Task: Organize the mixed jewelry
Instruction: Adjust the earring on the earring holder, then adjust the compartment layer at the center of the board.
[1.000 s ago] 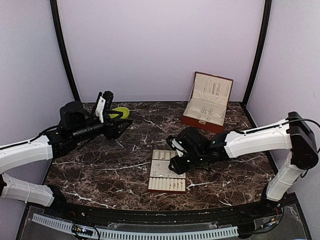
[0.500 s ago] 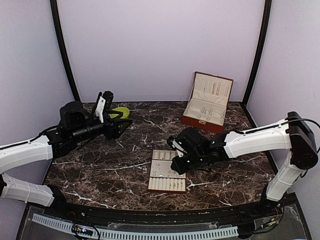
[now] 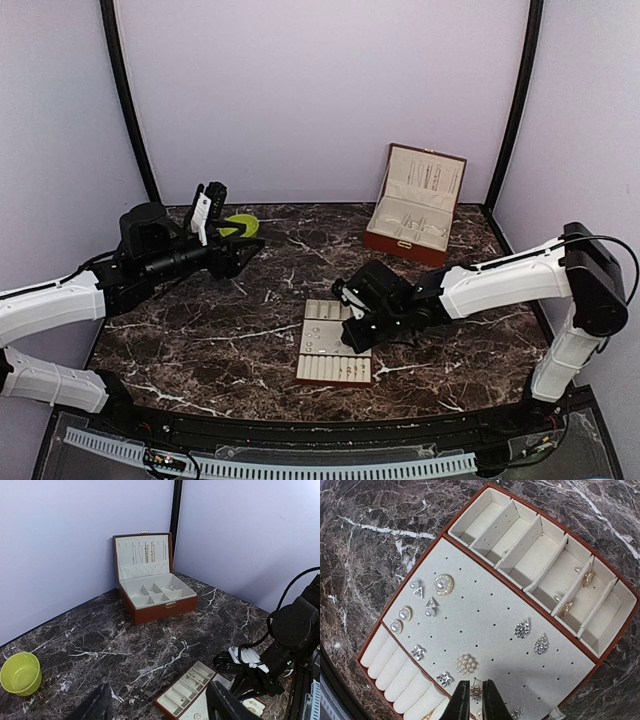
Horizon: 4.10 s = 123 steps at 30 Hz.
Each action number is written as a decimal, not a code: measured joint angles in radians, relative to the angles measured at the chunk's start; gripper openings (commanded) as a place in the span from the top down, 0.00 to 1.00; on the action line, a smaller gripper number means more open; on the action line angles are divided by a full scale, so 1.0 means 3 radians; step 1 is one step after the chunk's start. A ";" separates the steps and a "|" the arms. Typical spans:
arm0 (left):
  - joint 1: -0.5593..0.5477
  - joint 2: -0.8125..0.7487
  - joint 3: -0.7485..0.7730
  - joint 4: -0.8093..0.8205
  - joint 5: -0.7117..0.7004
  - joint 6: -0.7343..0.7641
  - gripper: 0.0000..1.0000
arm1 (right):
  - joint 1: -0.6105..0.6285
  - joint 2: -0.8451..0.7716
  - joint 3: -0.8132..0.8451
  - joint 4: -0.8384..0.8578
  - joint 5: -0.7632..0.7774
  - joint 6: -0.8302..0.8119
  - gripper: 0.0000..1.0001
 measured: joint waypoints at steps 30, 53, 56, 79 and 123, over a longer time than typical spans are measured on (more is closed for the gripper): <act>0.0000 0.0000 0.0000 -0.0001 -0.0023 0.0000 0.34 | 0.0000 0.0167 0.0000 0.0165 0.0061 0.0060 0.85; 0.0000 0.0018 -0.0018 -0.0041 -0.0196 0.0006 0.33 | -0.0542 -0.0515 -0.0430 0.0100 0.0388 0.0479 0.65; 0.0000 0.0056 -0.0018 -0.0074 -0.0196 0.0005 0.33 | -0.0646 -0.0462 -0.0546 0.0116 0.0332 0.0575 0.65; 0.0000 0.0108 -0.0017 -0.0125 -0.0206 0.0006 0.33 | -0.0753 -0.0015 -0.0261 0.0342 0.0240 0.0635 0.73; 0.0000 0.0108 -0.0010 -0.0127 -0.0210 0.0008 0.33 | -0.0760 0.1053 0.1016 0.0364 -0.0305 -0.1522 0.85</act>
